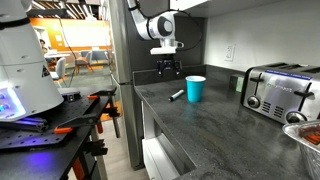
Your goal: Place the white pen inside the light blue cup
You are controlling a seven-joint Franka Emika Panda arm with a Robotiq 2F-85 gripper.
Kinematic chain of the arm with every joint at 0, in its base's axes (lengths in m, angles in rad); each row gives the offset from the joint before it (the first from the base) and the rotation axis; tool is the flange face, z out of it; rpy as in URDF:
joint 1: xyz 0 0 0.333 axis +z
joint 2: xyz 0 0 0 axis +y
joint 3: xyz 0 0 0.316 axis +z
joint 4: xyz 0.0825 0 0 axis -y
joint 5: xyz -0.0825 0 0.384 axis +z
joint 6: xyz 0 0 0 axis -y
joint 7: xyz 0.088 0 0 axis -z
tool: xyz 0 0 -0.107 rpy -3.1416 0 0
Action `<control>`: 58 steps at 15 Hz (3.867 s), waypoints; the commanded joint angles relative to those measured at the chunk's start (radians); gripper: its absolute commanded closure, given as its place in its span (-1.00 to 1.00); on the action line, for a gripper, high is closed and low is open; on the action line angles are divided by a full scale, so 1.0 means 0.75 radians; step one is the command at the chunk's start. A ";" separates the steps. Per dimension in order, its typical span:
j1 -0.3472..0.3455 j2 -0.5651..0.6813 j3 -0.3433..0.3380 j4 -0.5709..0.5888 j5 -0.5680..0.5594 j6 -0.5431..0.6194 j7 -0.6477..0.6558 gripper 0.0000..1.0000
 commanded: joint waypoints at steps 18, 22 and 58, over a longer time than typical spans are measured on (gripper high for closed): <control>-0.054 0.378 -0.049 0.454 0.107 -0.187 -0.078 -0.31; -0.065 0.401 -0.044 0.471 0.110 -0.199 -0.096 0.28; -2.222 0.228 1.730 -0.435 1.243 0.211 -1.873 0.89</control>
